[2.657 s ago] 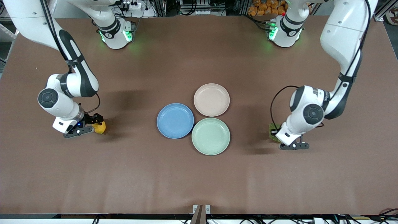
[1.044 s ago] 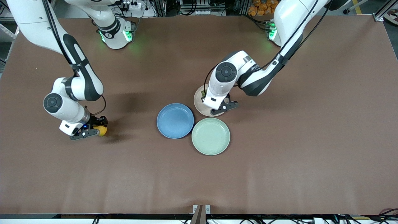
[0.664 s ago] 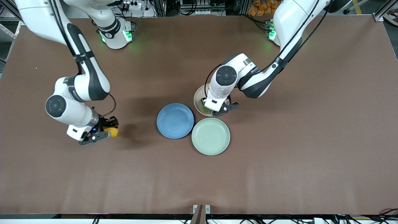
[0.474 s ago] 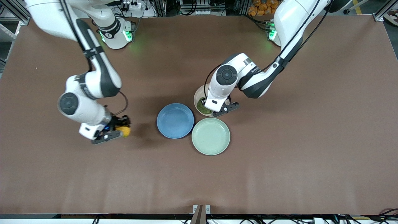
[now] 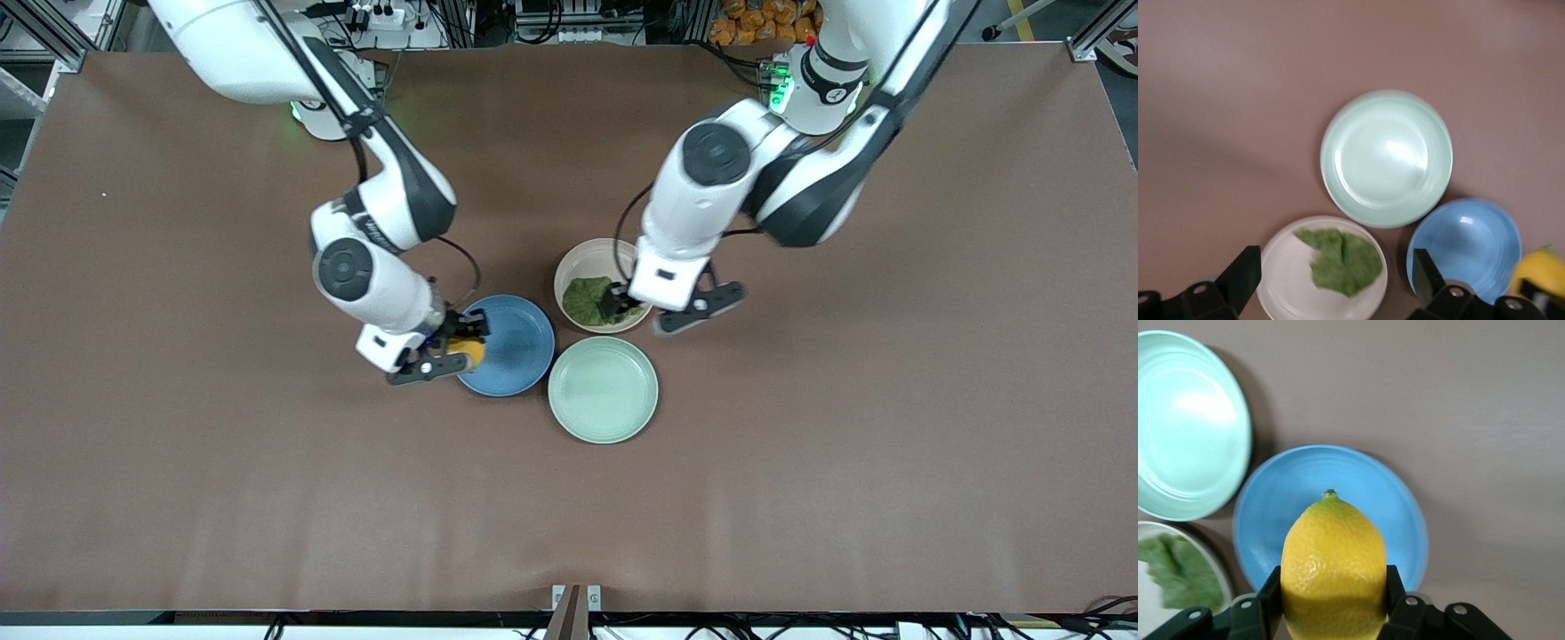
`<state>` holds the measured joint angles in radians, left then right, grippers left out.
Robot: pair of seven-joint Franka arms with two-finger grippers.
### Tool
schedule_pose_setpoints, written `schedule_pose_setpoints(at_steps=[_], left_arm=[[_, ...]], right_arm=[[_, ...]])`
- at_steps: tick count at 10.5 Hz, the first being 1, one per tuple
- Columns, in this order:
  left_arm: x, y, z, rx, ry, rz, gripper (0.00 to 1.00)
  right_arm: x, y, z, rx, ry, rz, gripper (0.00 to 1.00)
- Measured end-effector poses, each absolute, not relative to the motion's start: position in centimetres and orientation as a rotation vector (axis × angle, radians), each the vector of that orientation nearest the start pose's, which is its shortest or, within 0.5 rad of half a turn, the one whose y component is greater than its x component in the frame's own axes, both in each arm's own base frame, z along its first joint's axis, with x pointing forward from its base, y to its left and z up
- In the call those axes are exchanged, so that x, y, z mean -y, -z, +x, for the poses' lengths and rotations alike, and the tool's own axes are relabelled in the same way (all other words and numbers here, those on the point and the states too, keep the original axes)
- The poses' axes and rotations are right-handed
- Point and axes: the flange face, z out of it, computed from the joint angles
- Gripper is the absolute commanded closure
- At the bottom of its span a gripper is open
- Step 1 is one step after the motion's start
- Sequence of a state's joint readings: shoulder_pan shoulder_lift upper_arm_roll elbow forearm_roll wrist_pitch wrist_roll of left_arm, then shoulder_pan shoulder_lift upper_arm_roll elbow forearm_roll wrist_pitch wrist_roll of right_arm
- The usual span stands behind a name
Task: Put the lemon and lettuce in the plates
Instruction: 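Release the lettuce onto the beige plate while the right gripper carries the lemon, then lower the lemon onto the blue plate while the left gripper withdraws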
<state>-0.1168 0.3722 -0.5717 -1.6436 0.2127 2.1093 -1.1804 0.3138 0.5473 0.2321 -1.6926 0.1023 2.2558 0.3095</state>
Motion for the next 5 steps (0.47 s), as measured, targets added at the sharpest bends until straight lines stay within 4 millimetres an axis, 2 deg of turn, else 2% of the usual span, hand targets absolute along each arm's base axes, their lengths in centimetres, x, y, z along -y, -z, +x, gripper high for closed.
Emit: schedule_pose_setpoints(at_steps=[1, 2, 4, 5], left_arm=[[35.6, -46.4, 55.7, 0.685, 0.199, -3.18, 0.0], [33.3, -48.1, 56.4, 0.638, 0.229, -3.168, 0.0], [30.0, -50.7, 57.5, 0.547, 0.223, -3.14, 0.0], [29.0, -52.1, 57.9, 0.512, 0.212, -3.13, 0.0]], right_arm=[[-35.4, -27.6, 58.5, 0.186, -0.111, -2.937, 1.0], [-36.0, -25.9, 58.5, 0.178, -0.142, -2.938, 1.0], [-36.0, -23.4, 58.6, 0.167, -0.178, -2.94, 0.97], [-36.0, -23.0, 58.7, 0.163, -0.176, -2.939, 0.18]])
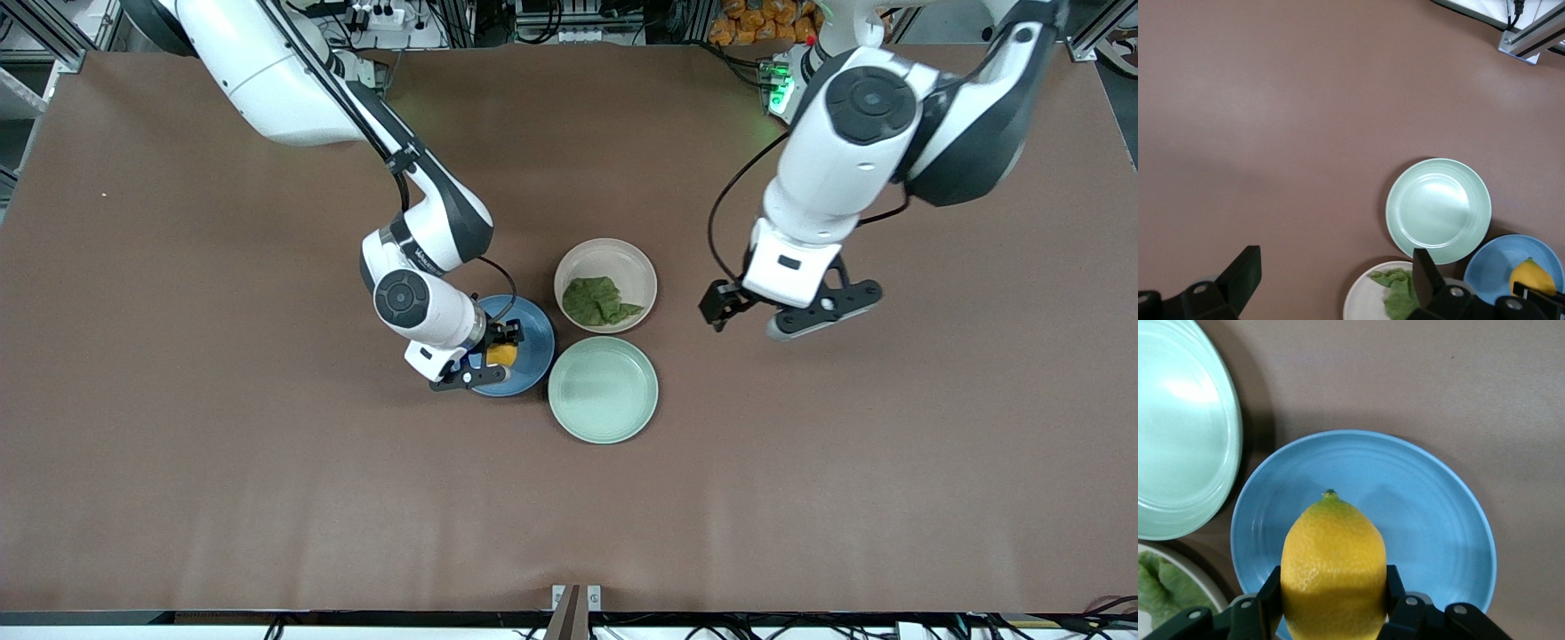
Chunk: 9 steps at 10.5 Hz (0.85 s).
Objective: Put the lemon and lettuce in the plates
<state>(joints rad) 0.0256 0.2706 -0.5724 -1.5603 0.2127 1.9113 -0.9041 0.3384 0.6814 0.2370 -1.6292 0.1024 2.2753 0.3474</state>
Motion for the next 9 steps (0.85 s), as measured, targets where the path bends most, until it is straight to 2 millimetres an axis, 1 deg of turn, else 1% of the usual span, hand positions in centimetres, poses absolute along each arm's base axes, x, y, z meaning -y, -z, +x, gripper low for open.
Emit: schedule_pose_setpoints(at_steps=[1, 2, 3, 4, 5, 6, 7, 8, 9], left_arm=[[27.8, -53.8, 58.2, 0.485, 0.196, -3.131, 0.0], [26.5, -55.1, 58.7, 0.464, 0.174, -3.144, 0.0], [24.6, -56.2, 59.2, 0.442, 0.153, -3.166, 0.0], [22.4, -57.5, 59.7, 0.419, 0.147, -3.185, 0.0], [20.2, -58.7, 59.9, 0.407, 0.153, -3.187, 0.0], [18.0, -59.8, 59.9, 0.388, 0.163, -3.179, 0.0], [16.3, -60.5, 59.9, 0.362, 0.166, -3.171, 0.0], [14.8, -61.0, 59.9, 0.352, 0.169, -3.165, 0.0], [13.8, -61.2, 60.0, 0.345, 0.176, -3.163, 0.0]], right_arm=[[-36.0, -22.7, 58.8, 0.158, -0.175, -2.938, 0.0], [-36.0, -22.7, 58.8, 0.156, -0.17, -2.936, 0.0], [-36.2, -23.1, 59.0, 0.157, -0.156, -2.931, 0.0], [-36.3, -23.7, 59.4, 0.156, -0.138, -2.926, 0.0], [-36.3, -24.8, 60.0, 0.152, -0.113, -2.92, 0.0], [-35.6, -26.4, 60.7, 0.141, -0.111, -2.924, 0.0], [-34.0, -28.7, 61.4, 0.12, -0.127, -2.936, 0.0], [-31.5, -31.8, 62.4, 0.087, -0.123, -2.949, 0.0], [-28.9, -35.0, 63.2, 0.075, -0.081, -2.981, 0.0]])
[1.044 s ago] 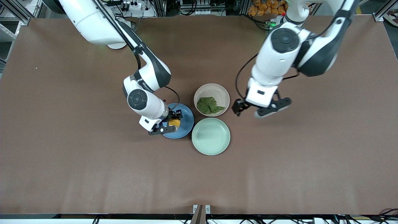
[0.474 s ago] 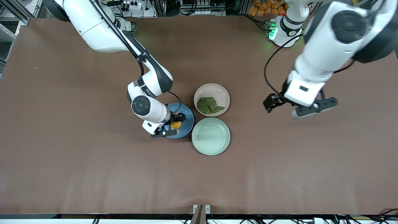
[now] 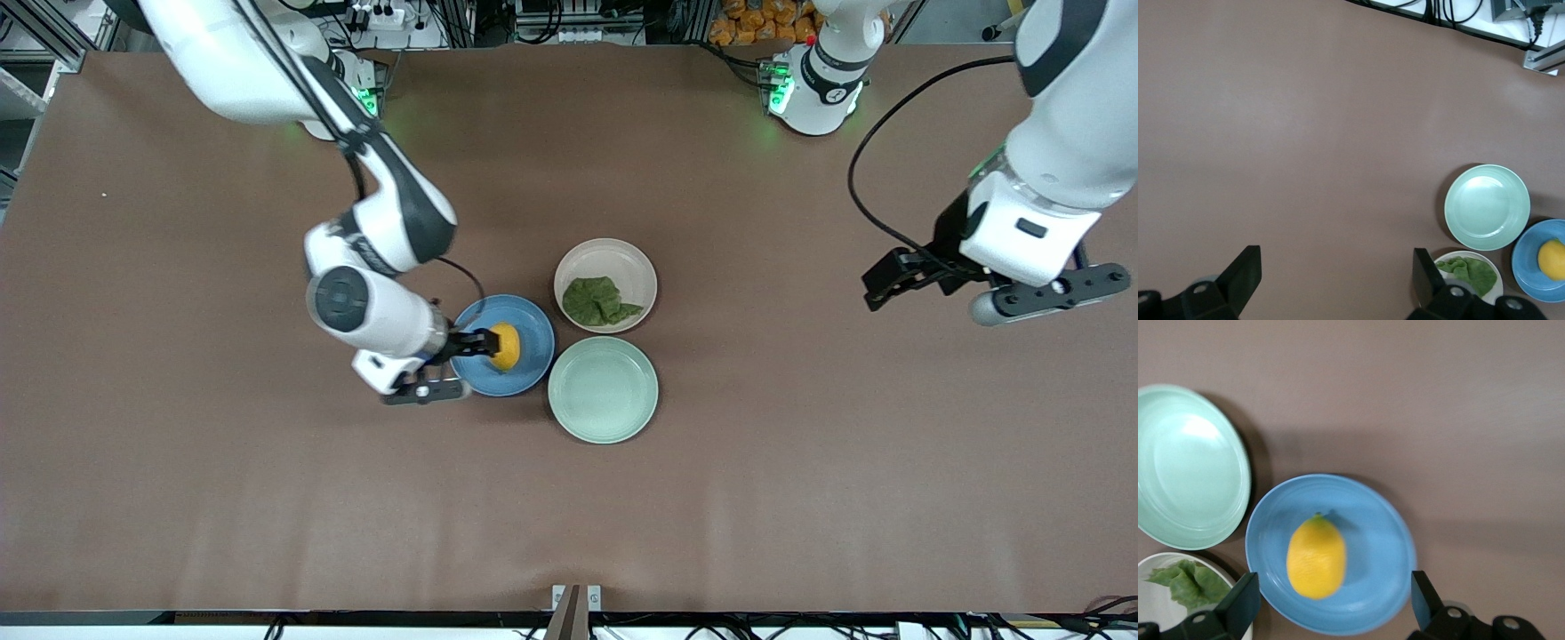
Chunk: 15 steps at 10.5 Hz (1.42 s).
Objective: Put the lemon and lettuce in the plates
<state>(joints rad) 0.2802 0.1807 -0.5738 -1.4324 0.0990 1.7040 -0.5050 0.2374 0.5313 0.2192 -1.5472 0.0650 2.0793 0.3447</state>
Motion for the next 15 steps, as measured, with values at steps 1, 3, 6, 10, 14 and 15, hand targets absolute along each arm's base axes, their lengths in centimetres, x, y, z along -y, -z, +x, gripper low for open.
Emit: schedule_pose_setpoints(at_steps=[1, 3, 6, 10, 14, 15], left_arm=[[13.1, -61.8, 59.9, 0.327, 0.194, -3.161, 0.0], [11.8, -63.2, 59.1, 0.307, 0.193, -3.141, 0.0], [8.1, -64.9, 58.2, 0.225, 0.184, -3.14, 0.0], [6.8, -65.2, 57.6, 0.173, 0.16, -3.127, 0.0], [8.1, -65.9, 56.8, 0.137, 0.153, -3.127, 0.0], [8.0, -66.0, 56.7, 0.138, 0.156, -3.127, 0.0]], right_arm=[[-25.8, -38.5, 63.9, 0.064, -0.01, -3.041, 0.0], [-19.8, -45.0, 64.4, 0.009, 0.093, -3.1, 0.0], [-12.3, -52.2, 62.8, 0.096, 0.085, -3.143, 0.0], [-7.9, -58.7, 59.2, 0.059, 0.074, -3.17, 0.0], [-6.6, -58.8, 59.2, 0.028, 0.072, -3.176, 0.0], [-6.6, -58.7, 59.1, 0.027, 0.068, -3.177, 0.0]])
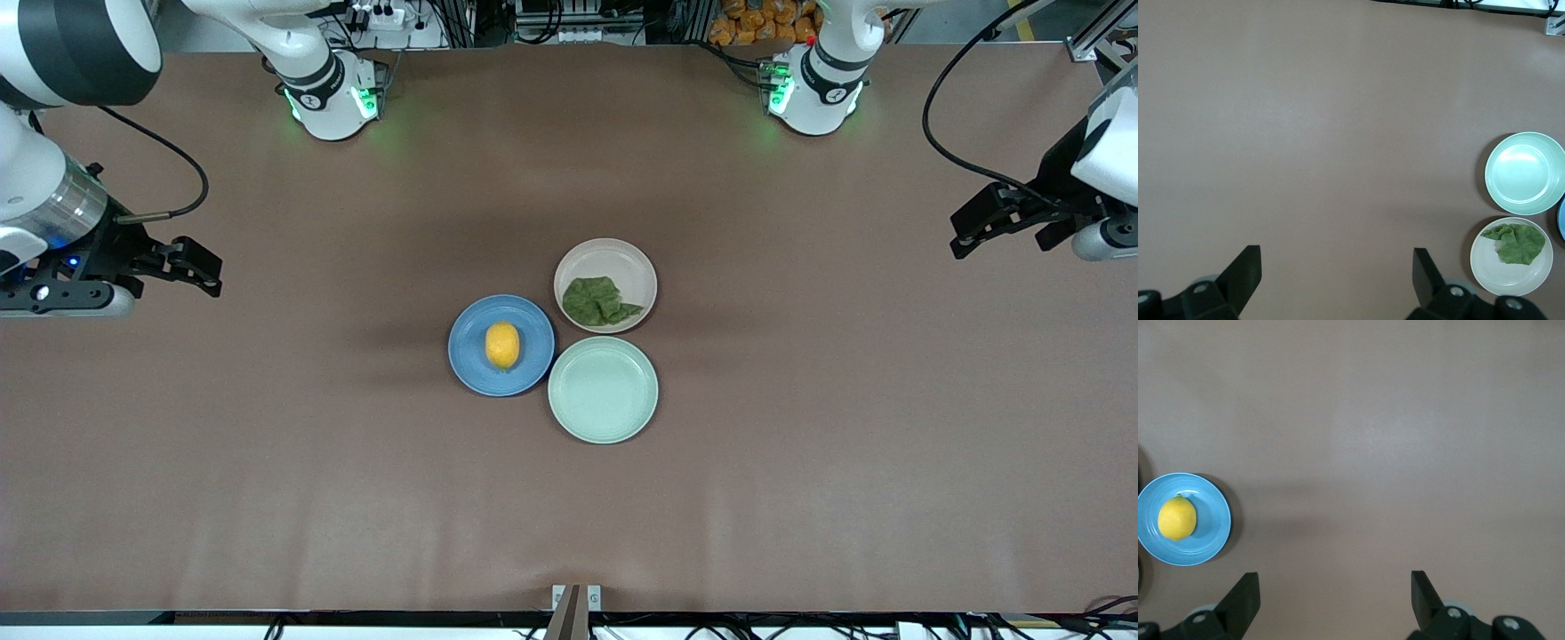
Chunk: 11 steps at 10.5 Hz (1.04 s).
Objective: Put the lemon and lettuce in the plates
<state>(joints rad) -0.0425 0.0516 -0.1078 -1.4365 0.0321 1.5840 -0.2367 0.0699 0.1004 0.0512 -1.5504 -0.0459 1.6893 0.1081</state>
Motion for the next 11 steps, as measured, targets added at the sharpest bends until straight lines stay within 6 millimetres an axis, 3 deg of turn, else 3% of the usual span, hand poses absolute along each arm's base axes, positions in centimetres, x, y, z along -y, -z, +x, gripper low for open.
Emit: schedule_pose_setpoints(at_steps=[6, 11], left_arm=[[6.0, -65.9, 56.9, 0.129, 0.151, -3.121, 0.0], [5.9, -65.8, 56.9, 0.129, 0.145, -3.12, 0.0]], right_arm=[[-6.7, -58.8, 59.2, 0.062, 0.073, -3.177, 0.0], [-6.8, -59.1, 59.3, 0.068, 0.093, -3.175, 0.0]])
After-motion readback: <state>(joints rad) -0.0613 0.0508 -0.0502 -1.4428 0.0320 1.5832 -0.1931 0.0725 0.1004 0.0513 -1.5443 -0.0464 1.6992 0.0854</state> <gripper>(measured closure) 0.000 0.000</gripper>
